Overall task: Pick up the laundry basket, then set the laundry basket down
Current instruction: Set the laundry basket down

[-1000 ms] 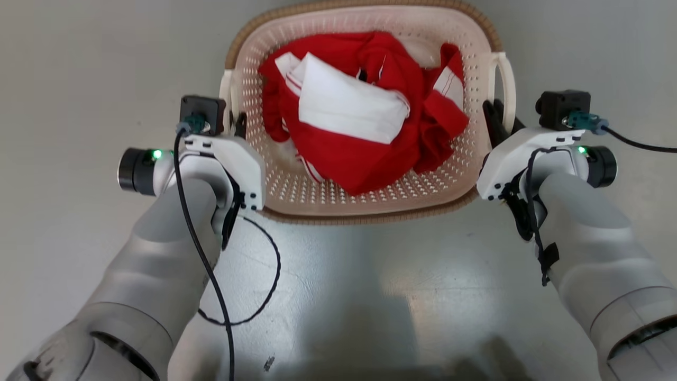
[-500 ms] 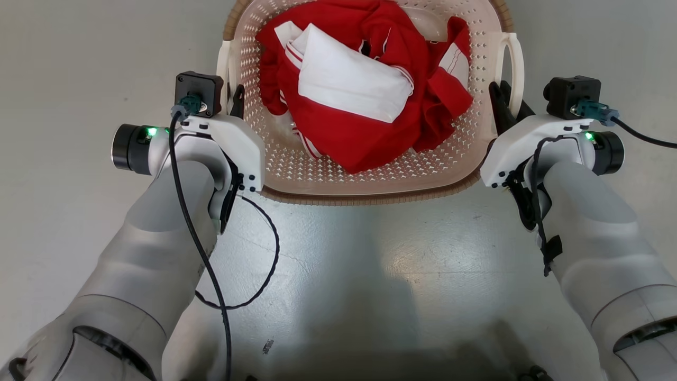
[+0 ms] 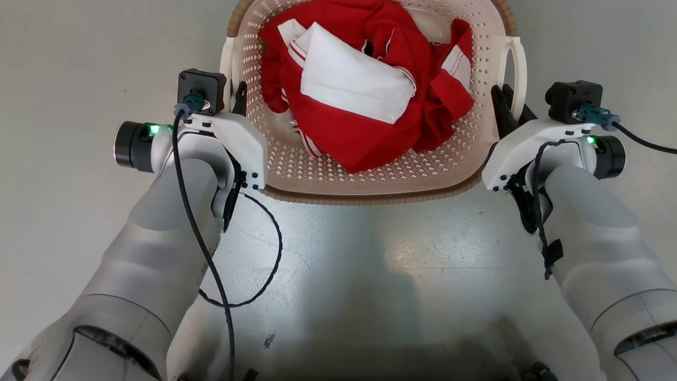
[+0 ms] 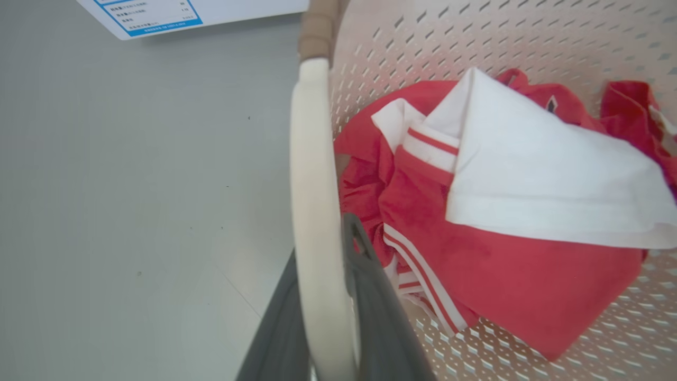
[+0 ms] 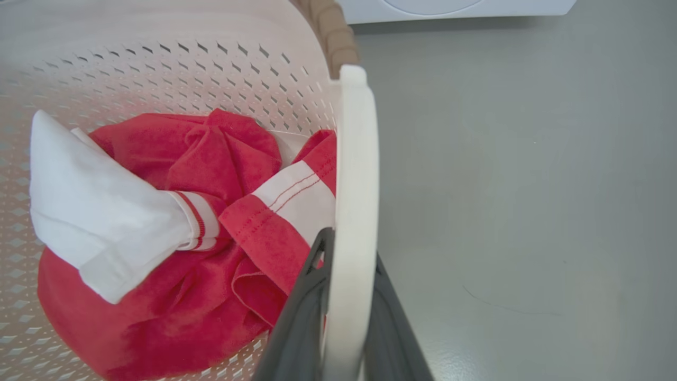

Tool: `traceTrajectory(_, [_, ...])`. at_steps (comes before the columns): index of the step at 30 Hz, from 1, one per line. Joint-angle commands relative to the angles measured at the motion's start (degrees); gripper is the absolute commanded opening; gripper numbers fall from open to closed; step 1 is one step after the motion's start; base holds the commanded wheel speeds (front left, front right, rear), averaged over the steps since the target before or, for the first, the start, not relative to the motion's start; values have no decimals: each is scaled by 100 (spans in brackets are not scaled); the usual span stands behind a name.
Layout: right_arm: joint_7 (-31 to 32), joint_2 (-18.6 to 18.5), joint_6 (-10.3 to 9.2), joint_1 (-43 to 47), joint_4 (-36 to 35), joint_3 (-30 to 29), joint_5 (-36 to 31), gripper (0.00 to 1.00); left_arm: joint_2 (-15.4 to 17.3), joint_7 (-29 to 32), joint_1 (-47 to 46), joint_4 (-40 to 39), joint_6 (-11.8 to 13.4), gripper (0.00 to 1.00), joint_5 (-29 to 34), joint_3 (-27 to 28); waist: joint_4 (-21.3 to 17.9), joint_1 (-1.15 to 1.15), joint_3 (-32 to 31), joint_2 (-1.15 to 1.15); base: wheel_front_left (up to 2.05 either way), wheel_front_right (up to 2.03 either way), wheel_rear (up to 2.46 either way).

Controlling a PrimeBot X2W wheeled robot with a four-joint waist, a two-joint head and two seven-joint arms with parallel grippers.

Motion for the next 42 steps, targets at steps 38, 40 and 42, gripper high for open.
traceTrajectory(38, [-80,144,36,261,-8,144,53,0,-80,-80,-23,114,-142,4,597,546,-76,0,54,0,0,0,0])
traceTrajectory(40, [-80,144,36,256,6,131,49,0,-87,-80,-24,118,-142,25,610,572,-76,0,65,0,0,0,0])
traceTrajectory(42, [-80,144,36,252,18,115,42,13,-90,-80,-24,121,-138,48,619,583,-76,0,71,0,0,0,0])
